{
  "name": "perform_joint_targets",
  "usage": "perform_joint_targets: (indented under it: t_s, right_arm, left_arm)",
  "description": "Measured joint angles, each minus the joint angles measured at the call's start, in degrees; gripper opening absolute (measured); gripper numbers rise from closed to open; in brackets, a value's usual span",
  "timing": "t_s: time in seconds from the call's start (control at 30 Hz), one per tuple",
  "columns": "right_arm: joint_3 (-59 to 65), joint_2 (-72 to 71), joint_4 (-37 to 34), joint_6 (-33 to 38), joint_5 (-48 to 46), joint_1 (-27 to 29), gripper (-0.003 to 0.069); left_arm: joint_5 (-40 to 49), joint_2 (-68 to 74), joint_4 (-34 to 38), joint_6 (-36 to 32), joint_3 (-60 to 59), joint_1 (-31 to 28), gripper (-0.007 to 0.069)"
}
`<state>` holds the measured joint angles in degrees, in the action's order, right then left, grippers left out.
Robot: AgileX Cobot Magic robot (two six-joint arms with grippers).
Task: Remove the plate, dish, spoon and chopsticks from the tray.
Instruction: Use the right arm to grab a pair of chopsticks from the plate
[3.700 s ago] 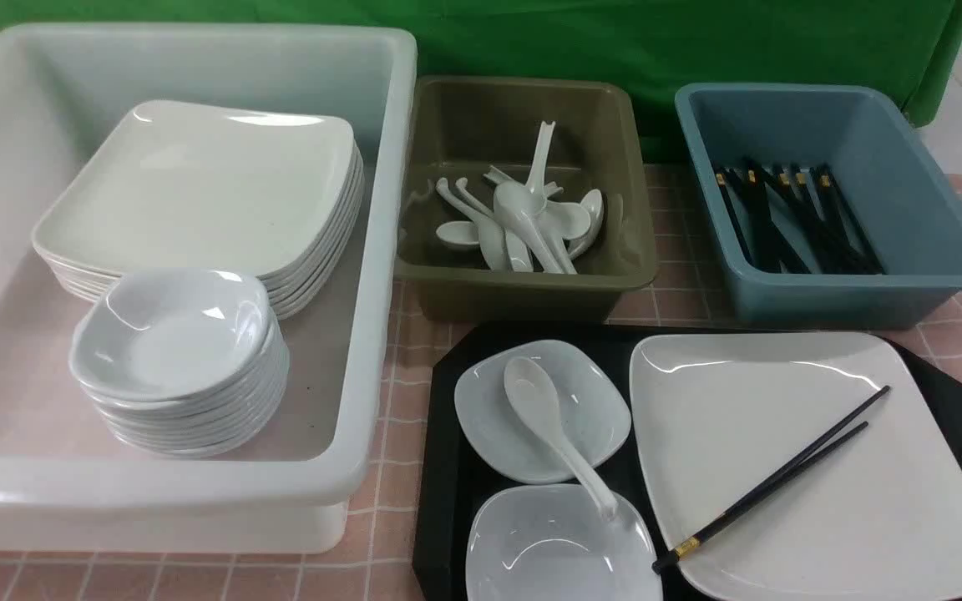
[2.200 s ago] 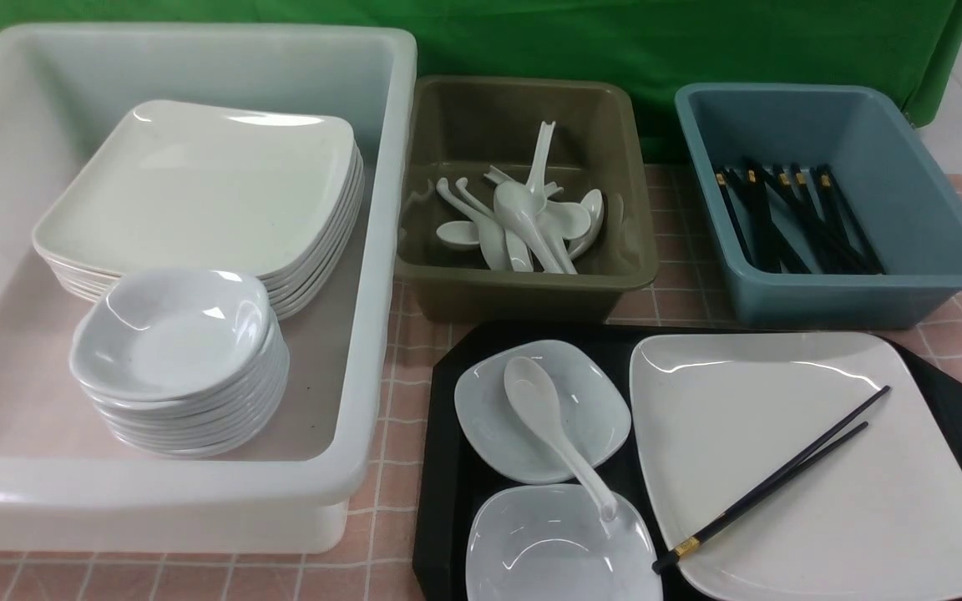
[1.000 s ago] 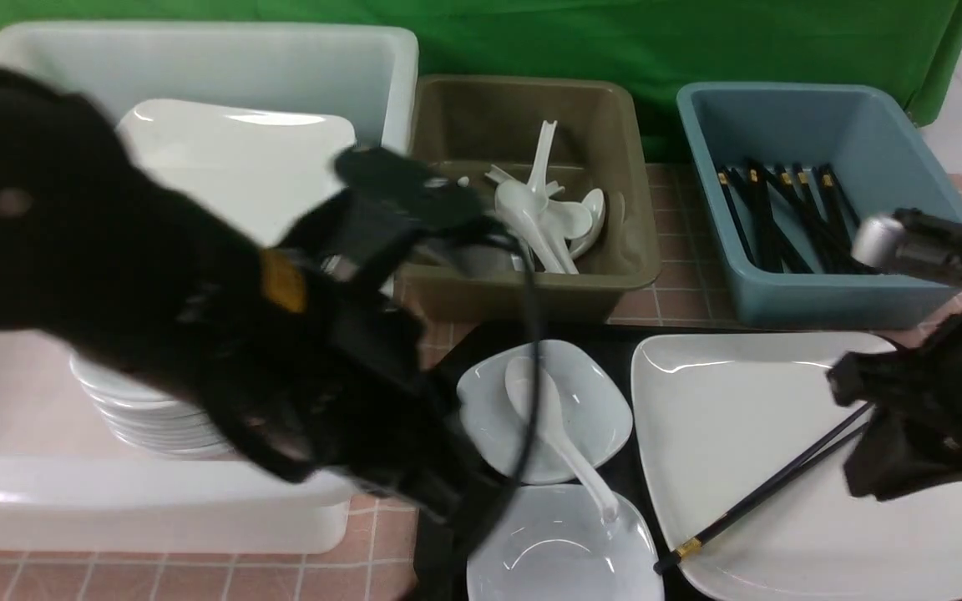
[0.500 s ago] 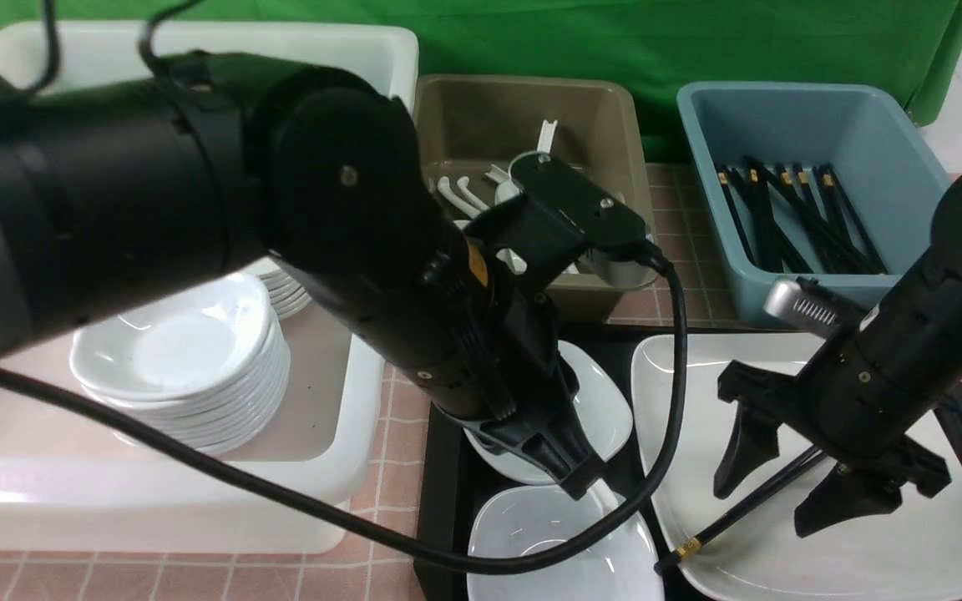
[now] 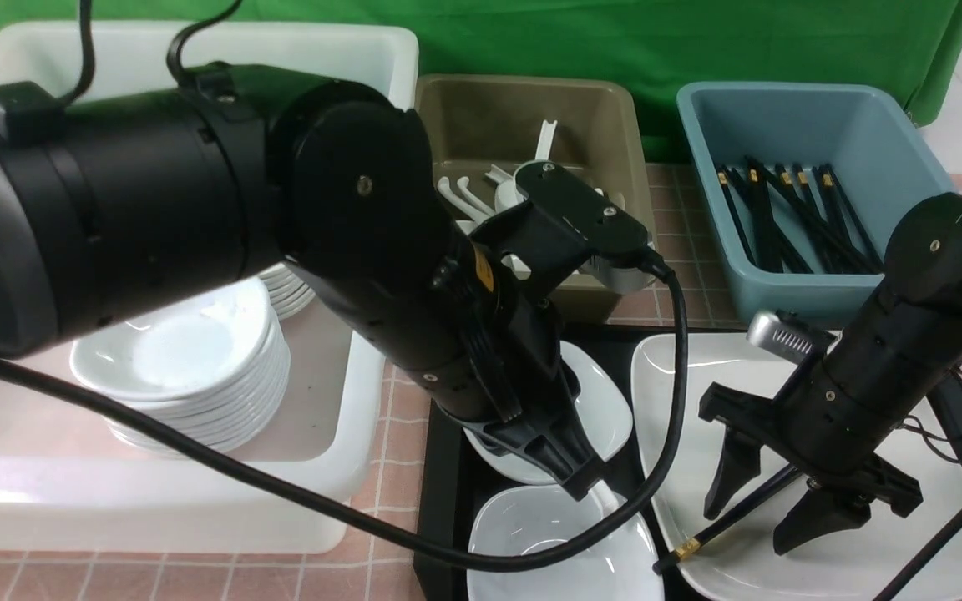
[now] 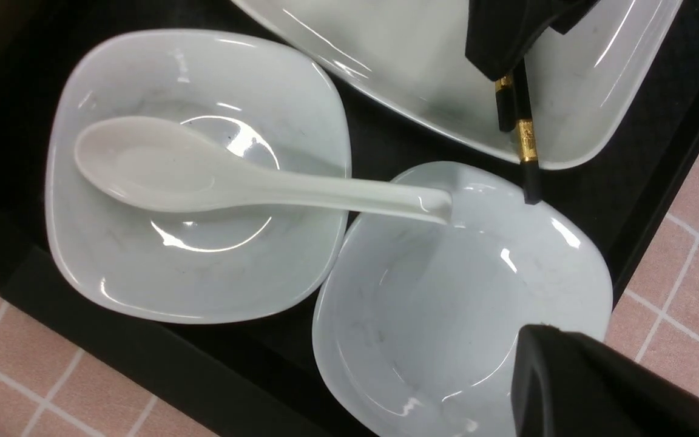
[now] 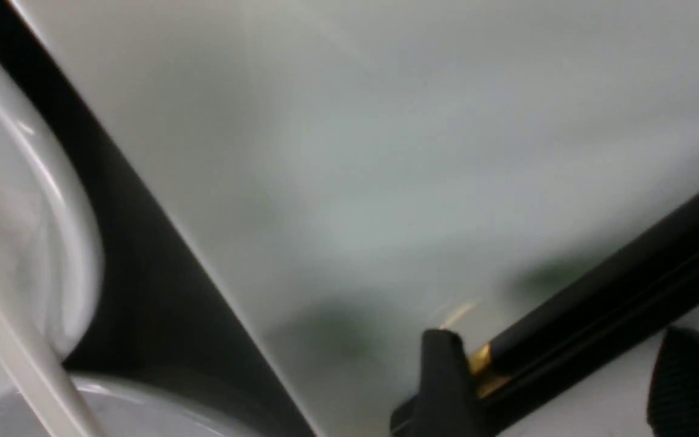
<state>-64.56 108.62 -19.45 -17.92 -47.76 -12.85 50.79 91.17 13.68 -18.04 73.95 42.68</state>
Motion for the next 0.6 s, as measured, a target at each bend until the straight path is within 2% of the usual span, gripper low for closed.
perform_joint_targets:
  t_s: [0.07, 0.1, 0.13, 0.2, 0.43, 0.6]
  right_arm:
    - [0.00, 0.12, 0.25, 0.39, 0.33, -0.06, 0.0332]
    - [0.00, 0.20, 0.40, 0.63, 0.40, -0.06, 0.0237]
    - [0.00, 0.20, 0.44, 0.74, 0.49, -0.06, 0.0221]
    - [0.00, 0.41, 0.86, 1.07, 0.65, -0.06, 0.0092]
    - [0.00, 0.41, 2.18, 1.66, 0.39, -0.06, 0.0097]
    - [0.00, -2.02, 7.79, 1.91, -2.87, -0.06, 0.0097]
  left_arm:
    - [0.00, 0.00, 0.00, 0.05, 0.00, 0.00, -0.0011]
    - [0.00, 0.00, 0.00, 0.13, 0.00, 0.00, -0.0011]
    - [0.00, 0.00, 0.00, 0.12, 0.00, 0.00, -0.0011]
    - [0.00, 0.00, 0.00, 0.18, 0.00, 0.00, -0.0011]
    - [0.00, 0.00, 0.00, 0.18, 0.00, 0.00, -0.0011]
    - [0.00, 0.00, 0.00, 0.58, 0.00, 0.00, -0.0011]
